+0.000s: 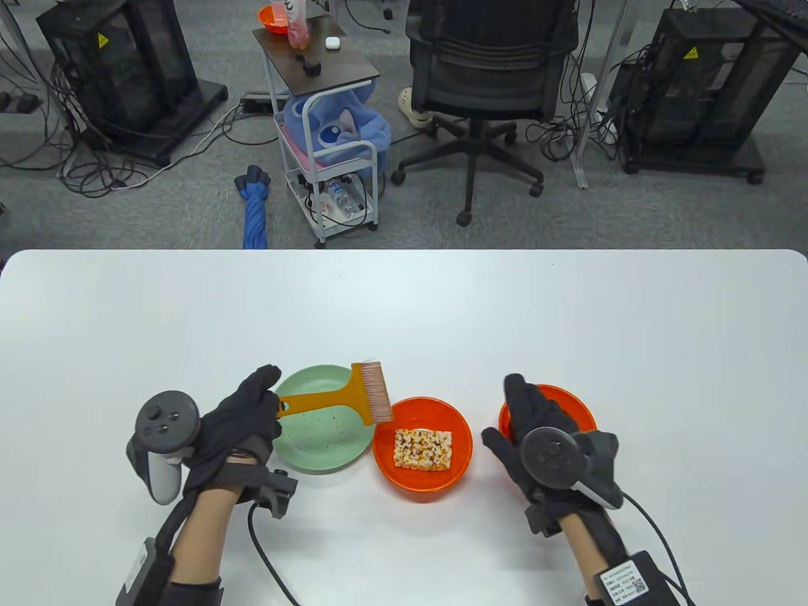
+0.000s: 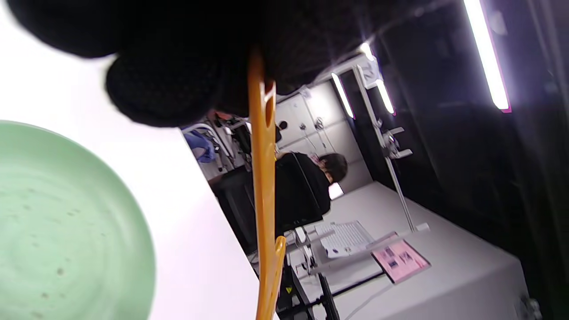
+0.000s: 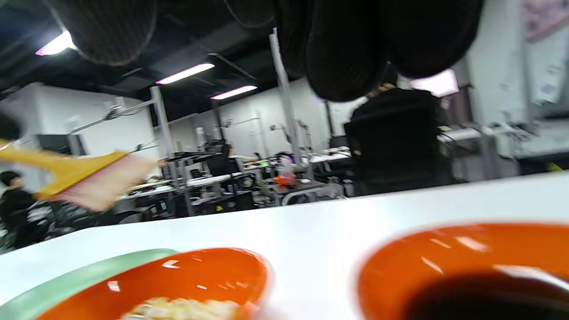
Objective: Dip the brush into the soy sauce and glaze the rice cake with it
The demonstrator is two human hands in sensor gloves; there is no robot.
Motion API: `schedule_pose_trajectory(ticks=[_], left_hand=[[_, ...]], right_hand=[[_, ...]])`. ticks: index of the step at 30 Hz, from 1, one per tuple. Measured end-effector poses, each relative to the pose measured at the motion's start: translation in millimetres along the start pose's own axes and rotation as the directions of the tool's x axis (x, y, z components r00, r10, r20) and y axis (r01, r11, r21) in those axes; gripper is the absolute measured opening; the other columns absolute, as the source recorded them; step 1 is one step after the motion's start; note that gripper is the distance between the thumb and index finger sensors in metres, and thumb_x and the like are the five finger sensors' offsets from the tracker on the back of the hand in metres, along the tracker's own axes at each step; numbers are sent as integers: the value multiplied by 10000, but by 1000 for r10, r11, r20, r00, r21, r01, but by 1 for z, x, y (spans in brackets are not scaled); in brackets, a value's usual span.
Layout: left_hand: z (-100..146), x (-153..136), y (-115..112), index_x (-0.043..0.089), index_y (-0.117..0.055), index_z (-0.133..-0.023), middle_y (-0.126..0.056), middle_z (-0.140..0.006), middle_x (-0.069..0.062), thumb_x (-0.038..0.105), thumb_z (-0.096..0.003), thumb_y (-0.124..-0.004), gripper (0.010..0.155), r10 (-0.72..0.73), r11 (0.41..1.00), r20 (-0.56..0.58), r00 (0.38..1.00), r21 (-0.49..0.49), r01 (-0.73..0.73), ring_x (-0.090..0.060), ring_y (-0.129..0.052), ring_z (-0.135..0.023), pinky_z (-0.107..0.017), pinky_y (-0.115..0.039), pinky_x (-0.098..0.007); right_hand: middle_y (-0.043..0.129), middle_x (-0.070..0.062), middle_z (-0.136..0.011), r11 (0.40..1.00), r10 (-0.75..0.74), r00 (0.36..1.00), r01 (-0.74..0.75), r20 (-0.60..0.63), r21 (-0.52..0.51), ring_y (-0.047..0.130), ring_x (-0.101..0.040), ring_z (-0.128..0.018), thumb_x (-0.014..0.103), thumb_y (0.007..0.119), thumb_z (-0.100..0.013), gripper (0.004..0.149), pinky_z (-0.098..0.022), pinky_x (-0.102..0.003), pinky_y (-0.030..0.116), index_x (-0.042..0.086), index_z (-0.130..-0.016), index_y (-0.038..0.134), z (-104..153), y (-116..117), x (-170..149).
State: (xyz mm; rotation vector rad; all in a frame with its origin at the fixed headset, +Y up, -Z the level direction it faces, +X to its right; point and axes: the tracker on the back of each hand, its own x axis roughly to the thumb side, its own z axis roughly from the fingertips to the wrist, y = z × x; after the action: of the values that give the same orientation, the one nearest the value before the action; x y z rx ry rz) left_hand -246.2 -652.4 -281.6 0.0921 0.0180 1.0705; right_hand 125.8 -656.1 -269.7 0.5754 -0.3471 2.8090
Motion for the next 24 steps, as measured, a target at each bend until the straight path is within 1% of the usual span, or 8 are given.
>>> schedule_pose_trajectory(ticks=[2, 5, 10, 13, 16, 20, 22, 24], left_hand=[[2, 22, -15, 238, -705, -999, -912, -725, -82, 299, -499, -763, 508, -61, 998, 48, 997, -9, 62, -251, -996, -440, -313, -850, -403], [6, 47, -38, 241, -709, -998, -916, -720, -78, 303, -498, -766, 507, -145, 989, 115, 983, -13, 147, -248, -999, -435, -311, -853, -400], [15, 65, -71, 246, -719, -994, -920, -717, -78, 305, -498, -770, 502, -227, 971, 172, 959, -29, 236, -246, -1002, -431, -304, -855, -394], [18, 67, -81, 245, -721, -992, -919, -714, -86, 304, -498, -773, 501, -243, 966, 190, 951, -39, 254, -249, -1003, -436, -310, -856, -398], [19, 65, -84, 239, -720, -990, -920, -709, -85, 307, -499, -770, 498, -248, 964, 194, 949, -50, 262, -244, -1006, -435, -308, -860, -393], [18, 60, -85, 225, -702, -1002, -922, -728, -91, 332, -500, -784, 520, -133, 984, 241, 961, -83, 157, -262, -1010, -453, -312, -856, -408], [18, 57, -82, 222, -676, -1022, -899, -792, -100, 416, -492, -797, 577, -101, 986, 243, 965, -104, 130, -320, -984, -559, -373, -826, -451], [17, 53, -75, 236, -675, -1031, -875, -847, -102, 498, -469, -797, 632, -153, 982, 237, 959, -67, 174, -368, -938, -664, -459, -784, -504]], right_hand=[[747, -190, -920, 1000, 14, 998, -14, 65, -1, 897, -253, -513, 546, 690, -481, 798, -401, -457, 806, 68, -1051, 401, -10, 0, 29], [910, -119, -724, 998, 47, 990, -53, 135, 42, 932, -184, -316, 528, 734, -467, 785, -262, -406, 840, 22, -1013, 484, -26, 5, 69], [975, -48, -566, 979, 172, 973, -186, 150, 83, 913, -125, -171, 516, 804, -433, 781, -158, -363, 844, 11, -978, 561, -46, 20, 98], [996, -25, -485, 973, 193, 969, -210, 152, 100, 902, -106, -114, 509, 821, -425, 705, -123, -354, 847, 30, -921, 671, -52, 29, 101], [1006, 7, -403, 977, 182, 975, -193, 130, 85, 882, -84, -54, 481, 815, -441, 572, -85, -348, 847, 75, -841, 765, -54, 33, 99], [1006, 2, -400, 976, 197, 972, -207, 129, 71, 887, -83, -55, 477, 799, -453, 528, -87, -347, 851, 97, -820, 779, -54, 30, 92], [1008, -3, -402, 979, 182, 976, -191, 116, 67, 893, -81, -59, 471, 793, -457, 513, -95, -348, 857, 102, -815, 782, -53, 24, 83], [1008, -10, -413, 990, 126, 989, -130, 77, 51, 904, -85, -73, 453, 785, -465, 495, -112, -355, 862, 106, -818, 777, -50, 17, 68]])
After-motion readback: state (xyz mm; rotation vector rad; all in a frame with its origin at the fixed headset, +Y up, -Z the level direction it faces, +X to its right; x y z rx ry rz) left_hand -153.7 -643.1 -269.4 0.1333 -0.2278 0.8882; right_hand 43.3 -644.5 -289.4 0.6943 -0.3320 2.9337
